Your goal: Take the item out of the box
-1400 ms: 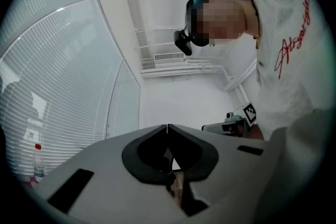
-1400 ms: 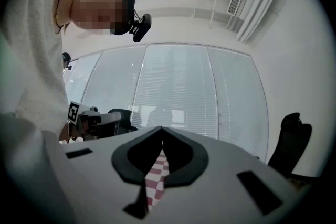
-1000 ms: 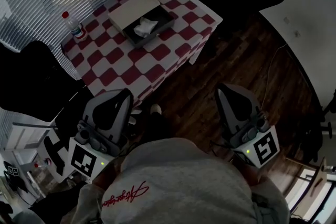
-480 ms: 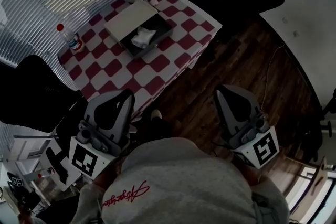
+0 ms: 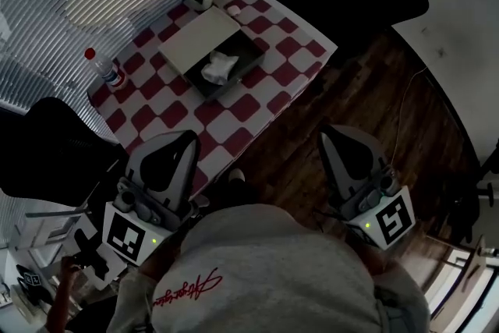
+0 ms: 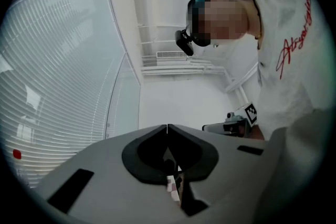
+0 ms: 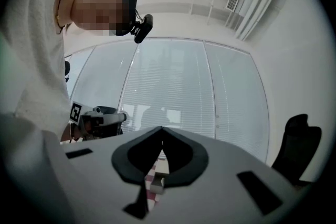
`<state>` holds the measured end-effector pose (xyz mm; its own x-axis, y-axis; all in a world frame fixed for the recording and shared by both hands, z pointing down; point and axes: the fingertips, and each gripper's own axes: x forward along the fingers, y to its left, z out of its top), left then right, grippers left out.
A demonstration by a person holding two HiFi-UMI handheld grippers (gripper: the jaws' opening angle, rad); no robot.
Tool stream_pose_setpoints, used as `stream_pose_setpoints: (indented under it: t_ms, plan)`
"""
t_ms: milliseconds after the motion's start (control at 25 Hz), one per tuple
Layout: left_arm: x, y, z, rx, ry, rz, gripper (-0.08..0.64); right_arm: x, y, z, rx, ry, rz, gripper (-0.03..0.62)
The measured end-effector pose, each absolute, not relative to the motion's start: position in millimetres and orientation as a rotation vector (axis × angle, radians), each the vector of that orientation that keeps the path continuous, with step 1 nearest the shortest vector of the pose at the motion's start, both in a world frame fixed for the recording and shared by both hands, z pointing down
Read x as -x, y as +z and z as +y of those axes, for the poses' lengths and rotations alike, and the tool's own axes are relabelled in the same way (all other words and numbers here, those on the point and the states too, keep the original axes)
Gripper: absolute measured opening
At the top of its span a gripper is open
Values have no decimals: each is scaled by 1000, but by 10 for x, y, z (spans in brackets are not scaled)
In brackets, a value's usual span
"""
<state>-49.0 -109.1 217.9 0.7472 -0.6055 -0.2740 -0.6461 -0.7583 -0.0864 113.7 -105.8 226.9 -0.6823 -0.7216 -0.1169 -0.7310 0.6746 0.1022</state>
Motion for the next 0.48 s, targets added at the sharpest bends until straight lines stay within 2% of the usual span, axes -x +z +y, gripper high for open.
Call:
stream_pose_setpoints:
  t_ms: [480]
  plan:
    - [682,2191,-1599,2780,348,1003,17,-942,2240,-1576,1215,227,2792,11]
